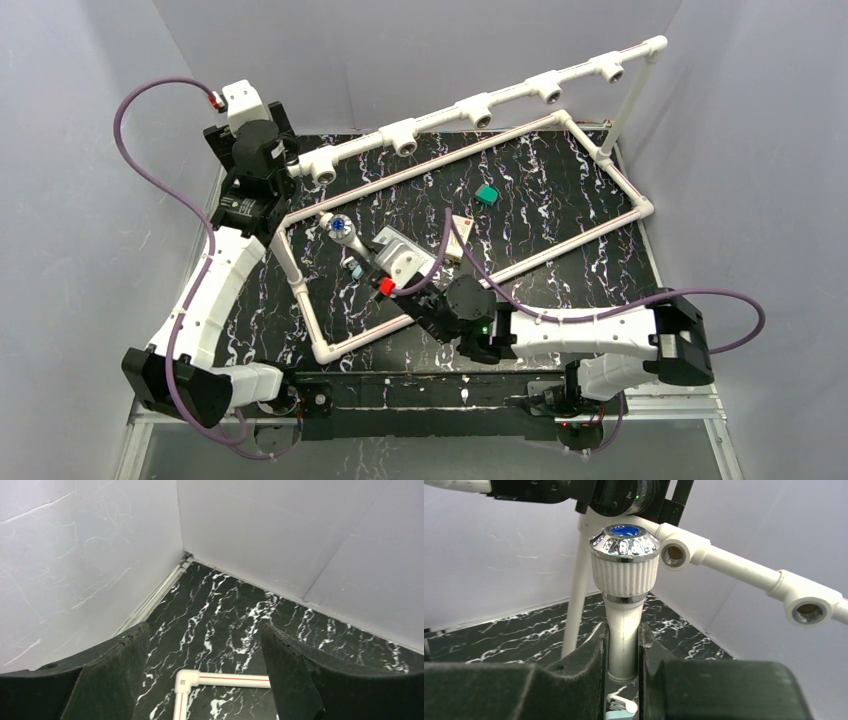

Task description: Install the water faucets

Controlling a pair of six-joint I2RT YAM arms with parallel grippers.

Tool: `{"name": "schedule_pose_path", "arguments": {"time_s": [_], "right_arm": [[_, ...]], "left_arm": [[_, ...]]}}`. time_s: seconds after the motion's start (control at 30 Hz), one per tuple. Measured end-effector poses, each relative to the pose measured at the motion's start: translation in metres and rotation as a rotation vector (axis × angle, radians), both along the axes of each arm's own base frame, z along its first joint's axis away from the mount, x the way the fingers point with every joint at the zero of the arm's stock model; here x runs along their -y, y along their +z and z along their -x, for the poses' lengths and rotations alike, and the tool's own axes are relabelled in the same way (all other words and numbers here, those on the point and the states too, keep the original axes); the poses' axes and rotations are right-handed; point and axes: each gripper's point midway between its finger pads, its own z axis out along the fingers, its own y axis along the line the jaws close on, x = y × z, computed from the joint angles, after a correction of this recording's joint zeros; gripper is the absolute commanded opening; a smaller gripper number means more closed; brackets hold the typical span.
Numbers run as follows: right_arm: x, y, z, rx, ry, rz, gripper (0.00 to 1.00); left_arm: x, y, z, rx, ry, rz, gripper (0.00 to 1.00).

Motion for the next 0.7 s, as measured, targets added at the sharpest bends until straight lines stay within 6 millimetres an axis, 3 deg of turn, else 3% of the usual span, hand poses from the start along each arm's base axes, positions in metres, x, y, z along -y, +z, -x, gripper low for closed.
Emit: {"name": "schedule_pose_path", "arguments": {"time_s": [0.2, 0.43, 0.7], "right_arm": [[-0.010, 0.011, -0.008, 0.091, -0.086, 0.037, 0.01], [-0.008, 0.035, -0.018, 0.147, -0.182, 0.035, 0.01], [-0.009, 0.028, -0.027, 0.143, -0.250, 0.075, 0.01]], "left_arm": [[0.006, 0.005, -0.001, 0.083, -0.043, 0.030, 0.79], [0.010, 0.007, -0.003, 0.112, -0.065, 0.044, 0.79], [0.017, 0.006, -0.003, 0.130, -0.100, 0.083, 0.78]]}}
